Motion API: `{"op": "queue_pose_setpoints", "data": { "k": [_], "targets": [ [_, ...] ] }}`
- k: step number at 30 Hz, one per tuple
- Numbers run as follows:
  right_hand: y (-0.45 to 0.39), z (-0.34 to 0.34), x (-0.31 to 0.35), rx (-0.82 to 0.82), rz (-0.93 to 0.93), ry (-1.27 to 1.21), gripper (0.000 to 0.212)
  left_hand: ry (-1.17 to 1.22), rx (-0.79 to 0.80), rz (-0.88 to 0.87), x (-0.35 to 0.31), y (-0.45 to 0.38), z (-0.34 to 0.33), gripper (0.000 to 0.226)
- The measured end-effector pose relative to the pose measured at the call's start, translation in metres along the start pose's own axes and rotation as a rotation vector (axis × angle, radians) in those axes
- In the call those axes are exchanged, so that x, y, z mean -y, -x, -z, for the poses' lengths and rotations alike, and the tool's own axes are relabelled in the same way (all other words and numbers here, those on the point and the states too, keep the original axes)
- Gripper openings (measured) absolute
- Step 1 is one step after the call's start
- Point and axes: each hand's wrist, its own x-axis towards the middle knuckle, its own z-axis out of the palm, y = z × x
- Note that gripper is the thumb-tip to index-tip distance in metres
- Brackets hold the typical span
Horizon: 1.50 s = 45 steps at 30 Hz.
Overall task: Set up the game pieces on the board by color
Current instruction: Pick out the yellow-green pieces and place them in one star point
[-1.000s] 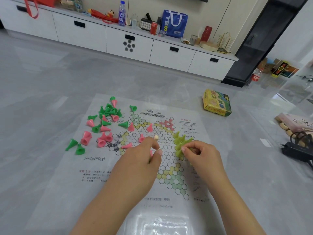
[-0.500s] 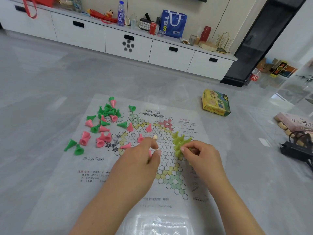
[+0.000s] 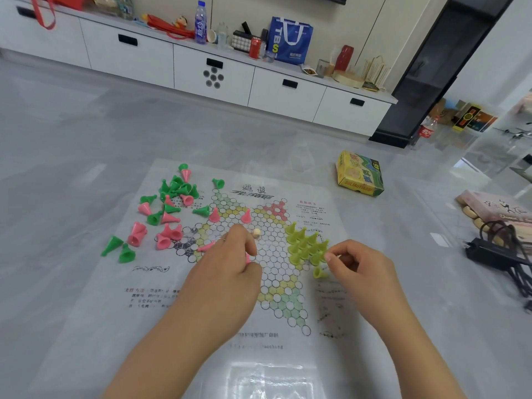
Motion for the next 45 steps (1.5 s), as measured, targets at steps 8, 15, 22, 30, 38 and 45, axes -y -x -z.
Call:
{"op": "queue_pose_setpoints", "data": {
  "k": [8, 15, 22, 30, 38, 45],
  "targets": [
    [0.006, -0.002, -0.023, 0.104, 0.059, 0.263, 0.012, -0.031, -0.007, -0.033, -0.003, 0.003, -0.004, 0.016],
    [0.004, -0.007, -0.024, 0.084, 0.122, 0.239, 0.01, -0.049, -0.015, -0.018, -0.005, 0.0, -0.009, 0.019],
    [0.006, 0.0, -0.014, 0.011, 0.012, -0.04, 0.025, -0.096, -0.022, -0.039, -0.004, 0.0, -0.012, 0.018],
    [0.009, -0.001, -0.01, 0.111, 0.074, 0.016, 0.023, -0.119, -0.003, -0.051, -0.004, 0.002, -0.012, 0.017],
    [0.003, -0.007, -0.011, 0.068, 0.212, 0.162, 0.014, -0.134, 0.01, -0.054, -0.002, 0.001, -0.012, 0.017],
    [0.0, -0.014, -0.004, 0.073, 0.226, 0.227, 0.009, -0.135, 0.015, -0.064, -0.002, 0.0, -0.012, 0.018]
  ]
}}
